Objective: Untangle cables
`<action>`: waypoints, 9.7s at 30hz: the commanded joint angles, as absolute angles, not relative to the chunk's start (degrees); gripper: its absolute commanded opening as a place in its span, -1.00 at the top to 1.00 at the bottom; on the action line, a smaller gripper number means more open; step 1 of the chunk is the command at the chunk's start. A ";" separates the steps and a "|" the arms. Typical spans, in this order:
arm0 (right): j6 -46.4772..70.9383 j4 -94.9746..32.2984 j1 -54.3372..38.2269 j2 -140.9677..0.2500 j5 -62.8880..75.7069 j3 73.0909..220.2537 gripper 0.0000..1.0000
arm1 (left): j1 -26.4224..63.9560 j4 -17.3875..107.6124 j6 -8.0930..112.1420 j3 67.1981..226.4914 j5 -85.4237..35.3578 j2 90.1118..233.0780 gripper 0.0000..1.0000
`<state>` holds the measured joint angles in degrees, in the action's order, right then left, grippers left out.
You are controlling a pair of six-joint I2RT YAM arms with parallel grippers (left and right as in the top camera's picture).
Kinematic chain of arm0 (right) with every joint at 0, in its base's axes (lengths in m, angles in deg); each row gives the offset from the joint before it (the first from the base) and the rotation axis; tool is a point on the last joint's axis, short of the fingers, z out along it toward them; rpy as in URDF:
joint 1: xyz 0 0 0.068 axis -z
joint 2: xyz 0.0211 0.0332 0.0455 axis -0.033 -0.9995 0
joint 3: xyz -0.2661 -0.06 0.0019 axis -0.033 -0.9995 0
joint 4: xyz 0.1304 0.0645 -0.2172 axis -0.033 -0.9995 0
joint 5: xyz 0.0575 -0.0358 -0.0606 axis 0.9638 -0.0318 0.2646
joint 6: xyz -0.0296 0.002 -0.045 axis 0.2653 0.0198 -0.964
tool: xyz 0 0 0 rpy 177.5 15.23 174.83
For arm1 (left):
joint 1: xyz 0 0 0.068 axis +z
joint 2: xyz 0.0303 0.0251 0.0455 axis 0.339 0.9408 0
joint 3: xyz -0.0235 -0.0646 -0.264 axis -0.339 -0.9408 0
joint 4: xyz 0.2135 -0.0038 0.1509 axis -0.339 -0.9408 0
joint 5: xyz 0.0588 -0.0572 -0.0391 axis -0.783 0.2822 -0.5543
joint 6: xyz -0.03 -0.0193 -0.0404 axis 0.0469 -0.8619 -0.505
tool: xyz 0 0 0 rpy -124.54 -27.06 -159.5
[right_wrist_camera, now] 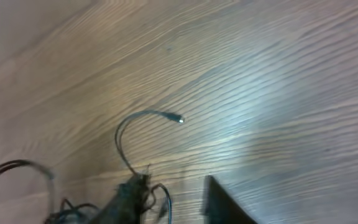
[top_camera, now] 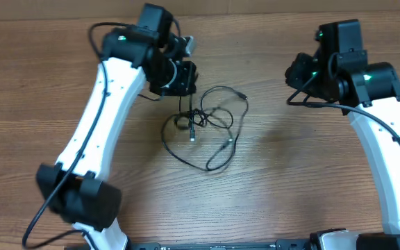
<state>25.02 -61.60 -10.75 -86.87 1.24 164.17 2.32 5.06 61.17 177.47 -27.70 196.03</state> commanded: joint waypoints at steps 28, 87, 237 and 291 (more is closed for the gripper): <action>-7.99 -57.47 -16.13 -91.27 47.27 162.70 0.13 | 4.07 12.95 54.59 177.82 -12.14 186.98 0.92; -5.01 -53.95 -20.28 -100.01 58.02 162.70 -0.03 | 7.28 14.63 41.92 177.82 -1.84 180.23 0.92; 3.33 -50.56 -27.65 -93.14 15.95 162.68 0.92 | 10.58 20.77 13.09 177.75 -12.86 180.93 0.92; 1.65 -36.90 -26.14 -93.12 41.24 162.70 0.93 | 7.74 13.17 21.89 177.73 -26.54 181.41 0.31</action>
